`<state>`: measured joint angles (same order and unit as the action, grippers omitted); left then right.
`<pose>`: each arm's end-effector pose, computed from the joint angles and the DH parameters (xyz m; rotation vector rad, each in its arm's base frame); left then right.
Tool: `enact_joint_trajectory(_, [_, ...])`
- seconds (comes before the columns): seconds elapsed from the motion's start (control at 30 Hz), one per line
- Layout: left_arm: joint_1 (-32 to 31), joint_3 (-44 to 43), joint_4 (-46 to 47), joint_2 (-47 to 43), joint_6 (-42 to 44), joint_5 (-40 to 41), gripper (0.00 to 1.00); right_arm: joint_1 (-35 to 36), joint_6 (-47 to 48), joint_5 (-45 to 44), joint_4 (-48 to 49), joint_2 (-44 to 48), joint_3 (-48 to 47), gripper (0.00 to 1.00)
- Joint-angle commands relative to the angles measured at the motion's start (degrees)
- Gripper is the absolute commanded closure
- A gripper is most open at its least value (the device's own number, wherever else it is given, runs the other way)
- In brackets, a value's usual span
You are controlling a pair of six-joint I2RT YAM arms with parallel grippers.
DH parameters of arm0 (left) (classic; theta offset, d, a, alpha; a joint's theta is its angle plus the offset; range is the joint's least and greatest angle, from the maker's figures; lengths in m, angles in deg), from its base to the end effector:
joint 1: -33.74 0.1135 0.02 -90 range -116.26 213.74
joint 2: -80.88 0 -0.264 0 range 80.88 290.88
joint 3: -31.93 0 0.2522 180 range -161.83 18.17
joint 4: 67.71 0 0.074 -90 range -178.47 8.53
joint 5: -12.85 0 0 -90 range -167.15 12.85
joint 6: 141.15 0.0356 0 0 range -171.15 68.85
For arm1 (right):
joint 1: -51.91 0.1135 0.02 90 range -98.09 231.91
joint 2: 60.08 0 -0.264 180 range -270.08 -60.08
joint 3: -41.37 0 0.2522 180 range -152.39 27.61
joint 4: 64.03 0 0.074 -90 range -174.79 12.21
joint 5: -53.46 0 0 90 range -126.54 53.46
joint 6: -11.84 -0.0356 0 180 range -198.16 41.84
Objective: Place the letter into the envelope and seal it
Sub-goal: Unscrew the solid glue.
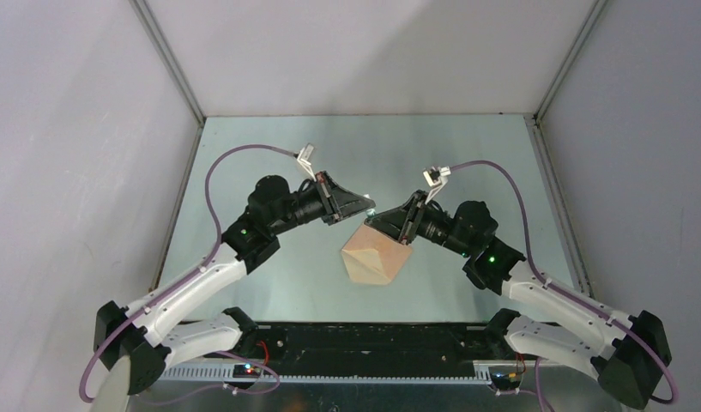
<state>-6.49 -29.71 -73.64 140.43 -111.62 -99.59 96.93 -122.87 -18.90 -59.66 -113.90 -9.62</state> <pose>0.1782 -0.1685 0.3431 0.0130 1.9169 -1.5957 0.1507 0.1660 0.3170 -0.2792 1.7219 1.4378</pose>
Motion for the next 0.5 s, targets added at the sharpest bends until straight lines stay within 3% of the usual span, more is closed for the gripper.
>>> enact_joint_trajectory(0.0, [-0.02, -2.65, 0.22, -0.03, 0.98, -1.73, 0.99, 0.84, -0.46, 1.95, 4.16, -1.10, -2.16, 1.00])
enact_joint_trajectory(0.07, [-0.01, -2.93, -0.52, 0.22, 0.79, -1.92, 0.73, 1.69, 0.47, 0.06, 3.49, -0.81, -2.13, 1.00])
enact_joint_trajectory(0.1, [-0.02, -2.53, -0.32, 0.24, 0.17, -1.96, 0.49, 2.52, 0.97, -0.88, 2.94, -0.56, -2.14, 1.00])
enact_joint_trajectory(0.17, [0.05, -0.26, 2.90, -0.15, -2.00, -2.45, 0.30, 3.84, 2.69, -4.22, 2.59, 0.20, -2.14, 1.00])
enact_joint_trajectory(0.27, [0.06, 4.29, 12.73, -0.46, -6.46, -4.70, 0.30, 4.16, 3.59, -6.21, 3.09, 0.78, -2.14, 1.00])
enact_joint_trajectory(0.33, [0.06, 6.14, 17.44, -0.23, -8.31, -5.32, 0.38, 4.20, 3.37, -6.25, 3.62, 0.63, -2.14, 1.00])
enact_joint_trajectory(0.4, [0.01, 6.34, 17.14, -0.44, -8.13, -5.00, 0.52, 4.18, 2.99, -6.14, 3.81, 0.37, -2.10, 1.00])
enact_joint_trajectory(0.47, [-0.02, 6.08, 16.01, -0.92, -7.29, -4.39, 0.57, 4.21, 2.54, -6.33, 3.68, 0.16, -2.13, 1.00])
